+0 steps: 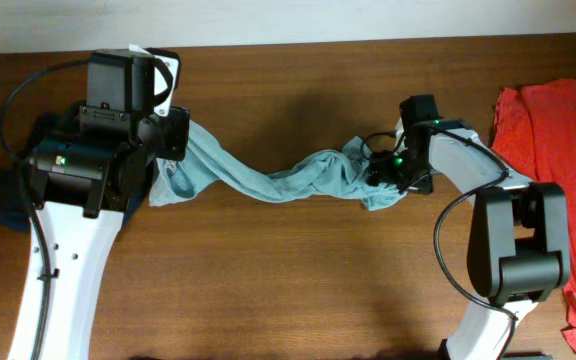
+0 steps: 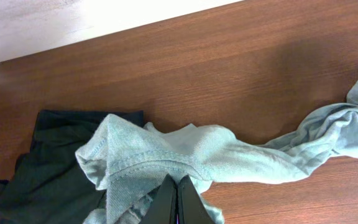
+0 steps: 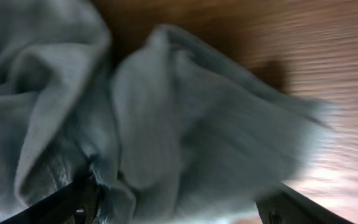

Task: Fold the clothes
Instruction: 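Stretch the shirt between both grippers and lay it flat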

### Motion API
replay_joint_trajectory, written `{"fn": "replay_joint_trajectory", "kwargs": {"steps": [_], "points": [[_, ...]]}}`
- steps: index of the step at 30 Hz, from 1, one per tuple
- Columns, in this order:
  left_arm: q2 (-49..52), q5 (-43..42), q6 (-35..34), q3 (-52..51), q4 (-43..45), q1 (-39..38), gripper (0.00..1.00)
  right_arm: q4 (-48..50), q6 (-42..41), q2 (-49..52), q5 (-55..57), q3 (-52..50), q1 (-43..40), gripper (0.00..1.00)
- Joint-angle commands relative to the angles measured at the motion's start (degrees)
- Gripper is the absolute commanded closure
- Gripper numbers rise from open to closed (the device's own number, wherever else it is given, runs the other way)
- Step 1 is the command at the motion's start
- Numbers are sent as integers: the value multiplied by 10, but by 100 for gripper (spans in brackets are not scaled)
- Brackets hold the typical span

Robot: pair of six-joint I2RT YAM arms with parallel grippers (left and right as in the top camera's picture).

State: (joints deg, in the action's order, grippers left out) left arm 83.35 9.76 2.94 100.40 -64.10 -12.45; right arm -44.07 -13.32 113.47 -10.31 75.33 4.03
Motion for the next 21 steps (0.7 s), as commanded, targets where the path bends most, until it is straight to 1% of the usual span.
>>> {"fn": "replay_joint_trajectory", "kwargs": {"steps": [1,2,4,6,7,8,9,10,11,12,13,18,21], "points": [[-9,10,-8,4,0,1,99,11,10,1,-84,-2,-3,15],[-9,10,-8,4,0,1,99,13,10,1,-84,-2,-3,16],[-9,10,-8,4,0,1,99,17,11,1,-83,-2,-4,34],[-9,10,-8,4,0,1,99,21,23,0,-84,-2,-3,47],[-9,10,-8,4,0,1,99,21,29,0,-83,-2,-4,57],[-9,10,-8,4,-1,1,99,21,37,0,-83,-1,-5,61],[-9,10,-8,4,0,1,99,17,41,-2,-83,0,-8,75],[-9,10,-8,4,-1,1,99,14,41,-5,-78,0,-13,82],[-9,10,-8,4,-1,1,99,10,41,-10,-76,0,-17,86],[-9,10,-8,4,-2,1,99,5,41,-17,-73,0,-24,94],[-11,10,-8,4,-2,1,100,-2,41,-28,-70,0,-32,96],[-34,12,-8,19,-2,1,99,-48,56,-122,-70,0,-81,96],[-58,12,-8,46,-10,1,100,-92,56,-204,-60,0,-114,96]]}}
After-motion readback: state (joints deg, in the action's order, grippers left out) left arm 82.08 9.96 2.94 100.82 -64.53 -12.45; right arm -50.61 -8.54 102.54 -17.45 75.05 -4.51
